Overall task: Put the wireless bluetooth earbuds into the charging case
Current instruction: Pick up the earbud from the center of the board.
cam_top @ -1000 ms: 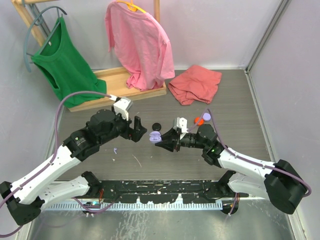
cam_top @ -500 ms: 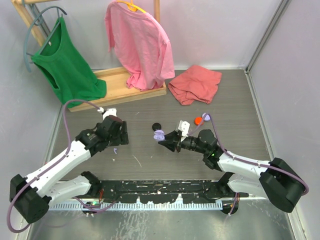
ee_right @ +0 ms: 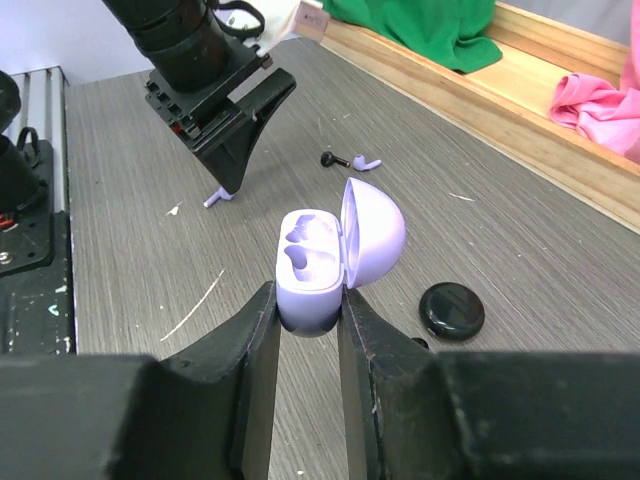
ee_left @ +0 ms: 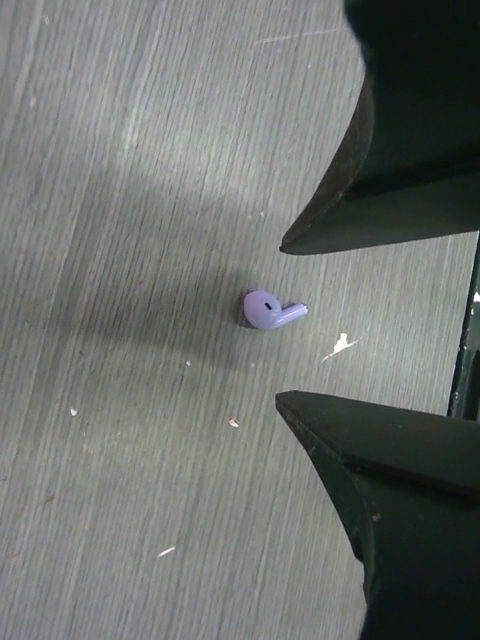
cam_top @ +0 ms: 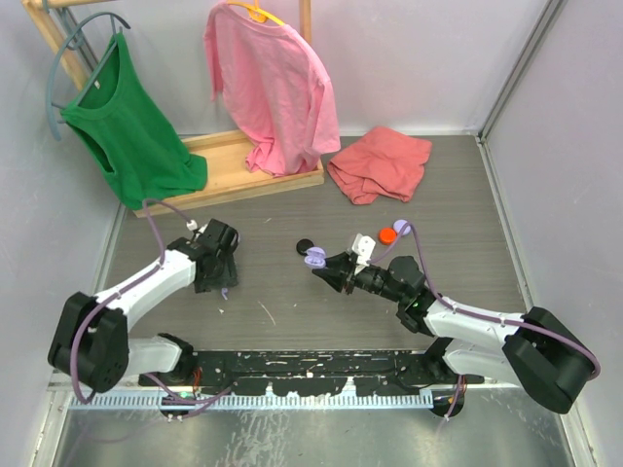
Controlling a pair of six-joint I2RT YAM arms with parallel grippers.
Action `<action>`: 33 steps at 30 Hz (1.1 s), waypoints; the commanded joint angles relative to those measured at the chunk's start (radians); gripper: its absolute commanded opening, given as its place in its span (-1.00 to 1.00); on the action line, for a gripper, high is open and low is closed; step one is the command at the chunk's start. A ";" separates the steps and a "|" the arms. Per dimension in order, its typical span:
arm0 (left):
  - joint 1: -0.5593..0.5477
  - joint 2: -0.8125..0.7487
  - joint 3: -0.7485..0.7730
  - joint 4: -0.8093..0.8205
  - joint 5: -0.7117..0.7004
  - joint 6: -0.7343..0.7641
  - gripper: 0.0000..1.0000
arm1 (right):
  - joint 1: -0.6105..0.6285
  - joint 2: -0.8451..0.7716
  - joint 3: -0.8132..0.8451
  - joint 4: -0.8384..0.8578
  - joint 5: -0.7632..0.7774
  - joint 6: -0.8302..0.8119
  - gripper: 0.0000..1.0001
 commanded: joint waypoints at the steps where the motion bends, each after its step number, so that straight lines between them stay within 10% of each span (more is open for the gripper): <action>1: 0.012 0.089 0.034 0.045 0.034 0.030 0.09 | 0.005 -0.002 0.001 0.080 0.050 0.004 -0.97; 33: 0.018 0.105 0.101 0.041 0.190 0.066 -0.94 | 0.004 -0.014 0.006 0.055 0.043 -0.008 -0.96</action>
